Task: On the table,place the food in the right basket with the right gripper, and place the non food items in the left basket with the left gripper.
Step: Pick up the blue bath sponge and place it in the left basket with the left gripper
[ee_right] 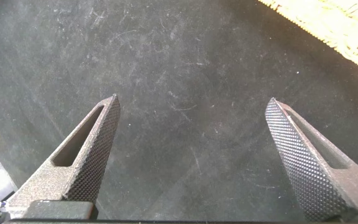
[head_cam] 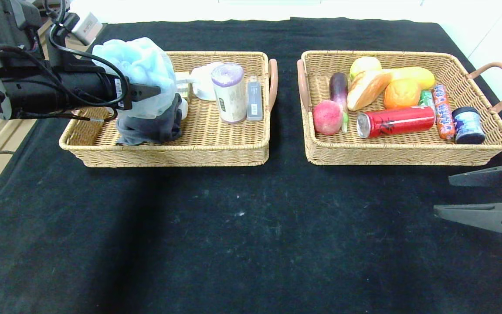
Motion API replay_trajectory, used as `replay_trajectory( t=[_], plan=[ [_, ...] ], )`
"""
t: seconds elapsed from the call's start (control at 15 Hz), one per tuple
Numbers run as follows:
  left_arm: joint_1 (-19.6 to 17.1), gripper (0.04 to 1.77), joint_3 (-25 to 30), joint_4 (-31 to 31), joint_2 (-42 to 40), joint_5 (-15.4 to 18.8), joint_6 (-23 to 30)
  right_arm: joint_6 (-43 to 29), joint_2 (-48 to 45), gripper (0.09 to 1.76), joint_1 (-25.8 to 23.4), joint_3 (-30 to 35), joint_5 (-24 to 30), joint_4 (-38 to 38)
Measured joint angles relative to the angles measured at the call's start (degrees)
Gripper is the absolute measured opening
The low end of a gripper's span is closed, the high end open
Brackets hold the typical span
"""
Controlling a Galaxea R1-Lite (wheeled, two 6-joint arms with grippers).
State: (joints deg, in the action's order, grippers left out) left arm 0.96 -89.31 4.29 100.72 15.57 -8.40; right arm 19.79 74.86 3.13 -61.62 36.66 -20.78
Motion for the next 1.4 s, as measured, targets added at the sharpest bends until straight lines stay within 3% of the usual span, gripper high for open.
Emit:
replay_trajectory(
  t=[0.53,1.4],
  plan=[
    [0.2,1.57,-0.2,-0.8,-1.2,0.0,-0.3,0.0,0.1,1.71,0.0,0.0,0.0,0.2],
    [2.6,1.69,-4.2,-8.8,-5.9,-0.8,-0.7,-0.1,0.1,1.71,0.0,0.0,0.0,0.3]
  ],
)
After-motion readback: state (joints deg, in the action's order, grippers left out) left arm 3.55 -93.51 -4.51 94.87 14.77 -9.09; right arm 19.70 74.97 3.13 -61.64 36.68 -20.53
